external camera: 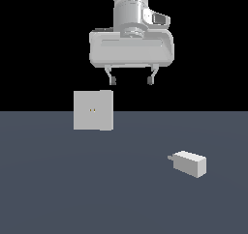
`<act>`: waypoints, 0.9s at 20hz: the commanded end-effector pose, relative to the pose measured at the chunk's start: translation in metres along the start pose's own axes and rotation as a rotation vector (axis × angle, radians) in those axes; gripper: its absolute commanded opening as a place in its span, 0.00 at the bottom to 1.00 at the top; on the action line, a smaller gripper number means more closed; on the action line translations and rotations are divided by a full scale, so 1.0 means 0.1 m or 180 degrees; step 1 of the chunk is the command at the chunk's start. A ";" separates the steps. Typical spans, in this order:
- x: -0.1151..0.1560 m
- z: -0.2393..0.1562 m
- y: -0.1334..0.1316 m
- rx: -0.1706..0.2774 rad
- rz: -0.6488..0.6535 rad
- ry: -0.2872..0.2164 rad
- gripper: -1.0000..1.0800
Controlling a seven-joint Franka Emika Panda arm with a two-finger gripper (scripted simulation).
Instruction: Plug the charger into the wall socket.
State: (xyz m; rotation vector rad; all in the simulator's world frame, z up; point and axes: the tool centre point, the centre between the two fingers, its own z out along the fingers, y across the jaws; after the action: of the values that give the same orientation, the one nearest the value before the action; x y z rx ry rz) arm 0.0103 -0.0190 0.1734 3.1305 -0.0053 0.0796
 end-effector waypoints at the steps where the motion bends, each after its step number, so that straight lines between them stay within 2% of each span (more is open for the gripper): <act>1: 0.00 0.00 0.00 0.0000 0.0000 0.0000 0.96; 9: -0.08 0.05 0.03 0.0012 -0.0104 0.0020 0.96; 18: -0.32 0.23 0.15 0.0050 -0.0446 0.0087 0.96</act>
State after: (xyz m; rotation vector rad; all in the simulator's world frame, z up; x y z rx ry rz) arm -0.0159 -0.0309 0.1533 3.1346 0.1818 0.1153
